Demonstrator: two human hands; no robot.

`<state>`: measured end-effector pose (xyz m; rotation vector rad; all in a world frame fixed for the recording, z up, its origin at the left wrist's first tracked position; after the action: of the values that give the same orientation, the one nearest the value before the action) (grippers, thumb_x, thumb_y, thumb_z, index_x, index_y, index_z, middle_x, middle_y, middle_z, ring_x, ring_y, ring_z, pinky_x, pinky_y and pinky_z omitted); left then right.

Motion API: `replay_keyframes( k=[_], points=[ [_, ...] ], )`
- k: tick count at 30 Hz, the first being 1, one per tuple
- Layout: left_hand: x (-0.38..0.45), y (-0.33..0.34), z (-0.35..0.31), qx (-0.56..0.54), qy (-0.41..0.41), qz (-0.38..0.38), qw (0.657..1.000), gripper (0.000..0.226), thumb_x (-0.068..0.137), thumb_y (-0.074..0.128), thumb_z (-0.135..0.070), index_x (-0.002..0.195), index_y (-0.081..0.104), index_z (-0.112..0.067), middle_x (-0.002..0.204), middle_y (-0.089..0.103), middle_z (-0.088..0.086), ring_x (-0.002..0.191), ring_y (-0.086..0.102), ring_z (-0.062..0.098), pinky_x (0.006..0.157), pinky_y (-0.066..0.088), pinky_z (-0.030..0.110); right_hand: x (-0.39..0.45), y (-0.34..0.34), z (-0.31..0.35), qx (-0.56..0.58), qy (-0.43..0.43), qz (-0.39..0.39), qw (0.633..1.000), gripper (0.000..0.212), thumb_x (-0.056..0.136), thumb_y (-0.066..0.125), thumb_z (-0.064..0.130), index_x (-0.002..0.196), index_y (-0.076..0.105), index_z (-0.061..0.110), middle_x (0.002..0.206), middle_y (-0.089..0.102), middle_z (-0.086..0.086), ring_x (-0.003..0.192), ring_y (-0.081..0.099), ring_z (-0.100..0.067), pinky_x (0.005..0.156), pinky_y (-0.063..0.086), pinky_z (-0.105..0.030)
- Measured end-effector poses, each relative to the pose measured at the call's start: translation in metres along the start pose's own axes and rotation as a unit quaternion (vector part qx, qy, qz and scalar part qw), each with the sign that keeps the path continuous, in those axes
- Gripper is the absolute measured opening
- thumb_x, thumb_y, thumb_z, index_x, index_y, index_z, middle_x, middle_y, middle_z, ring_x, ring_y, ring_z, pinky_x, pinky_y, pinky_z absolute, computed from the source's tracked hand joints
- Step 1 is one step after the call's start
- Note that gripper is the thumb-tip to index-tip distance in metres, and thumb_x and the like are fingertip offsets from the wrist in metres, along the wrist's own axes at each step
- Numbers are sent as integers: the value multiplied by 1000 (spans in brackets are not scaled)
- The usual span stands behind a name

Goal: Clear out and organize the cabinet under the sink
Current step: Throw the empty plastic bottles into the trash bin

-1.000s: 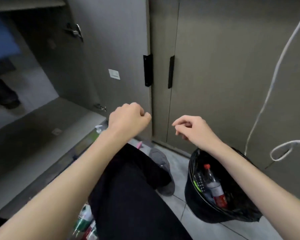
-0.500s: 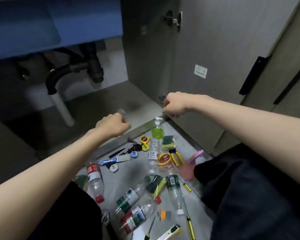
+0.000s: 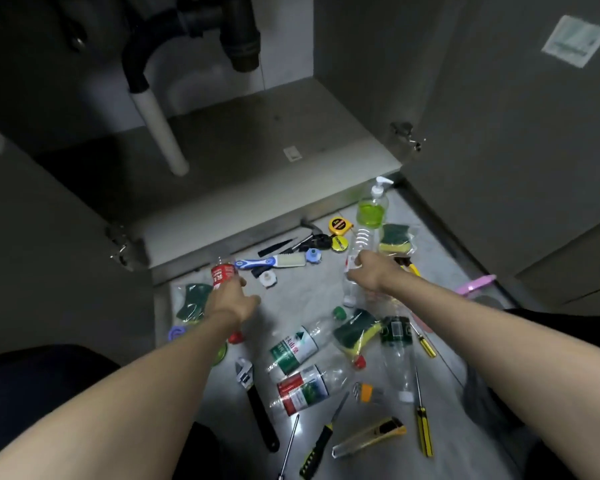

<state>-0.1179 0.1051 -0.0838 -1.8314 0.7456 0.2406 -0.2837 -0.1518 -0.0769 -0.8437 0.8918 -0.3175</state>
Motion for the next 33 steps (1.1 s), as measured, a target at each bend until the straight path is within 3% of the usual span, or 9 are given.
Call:
replay_keyframes(
  k=[2,5,8,13,19,21,24,27,33],
  points=[
    [11,6,9,-4,-12,-26,1000,53,83,69,-29,131,51,-14,124,58,15,112,58,35,96,50,44,16,15,-8,30,26,-13,999,55,91,60,42,136,50,11,135,56,-15,118,56,-34,78,41,-34],
    [28,9,19,24,-26,-69,997,59,86,66,-26,138,44,-7,135,47,18,123,47,37,104,44,46,39,29,-17,69,68,-46,994,61,90,62,42,137,46,8,134,55,-17,117,56,-35,80,40,-33],
    [46,7,29,95,-46,-110,988,58,89,63,-31,137,43,-5,136,45,19,127,43,38,102,43,48,59,43,-22,103,107,-72,986,67,88,63,40,140,40,5,135,52,-18,119,55,-37,93,48,-40],
    [73,25,50,106,-74,-62,990,67,88,66,-31,141,34,-5,137,47,20,125,49,39,104,43,53,77,47,-17,70,114,-159,978,69,84,69,35,136,38,3,135,44,-16,122,49,-33,95,46,-43],
    [83,39,61,224,-85,-69,968,82,88,60,-50,148,26,-4,141,47,19,132,46,35,113,28,59,85,62,-24,64,93,-175,978,77,86,72,36,143,30,5,133,43,-17,118,52,-35,93,51,-51],
    [83,44,62,217,-89,-63,970,89,88,60,-52,150,20,-2,141,48,19,132,47,35,113,28,57,84,67,-27,101,95,-172,975,80,87,72,37,145,27,6,132,50,-17,117,55,-37,95,51,-53],
    [82,44,61,192,-99,-61,974,84,86,65,-50,144,27,-4,137,51,19,127,50,35,112,34,52,85,76,-33,170,112,-146,968,77,88,71,35,143,24,8,123,59,-17,109,61,-38,92,53,-52],
    [79,44,65,102,-122,-57,986,79,81,68,-45,139,31,-7,129,53,18,116,55,35,103,45,48,83,80,-39,237,123,-127,955,76,84,76,31,139,27,9,119,62,-16,99,61,-34,85,52,-43],
    [61,32,49,-75,-190,-106,973,70,74,67,-45,130,44,-9,123,58,18,111,60,36,92,51,40,63,66,-53,294,128,-187,929,81,73,84,27,136,35,11,127,56,-15,111,59,-38,91,51,-47]
  ],
)
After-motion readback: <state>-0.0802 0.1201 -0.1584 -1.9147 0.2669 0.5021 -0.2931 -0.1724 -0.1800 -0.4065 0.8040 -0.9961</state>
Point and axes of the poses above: each hand's wrist, its own x-axis towards the middle knuckle, its own y-axis out of the palm, z = x × y, the point moved 8 cm from there along x, towards the middle knuckle
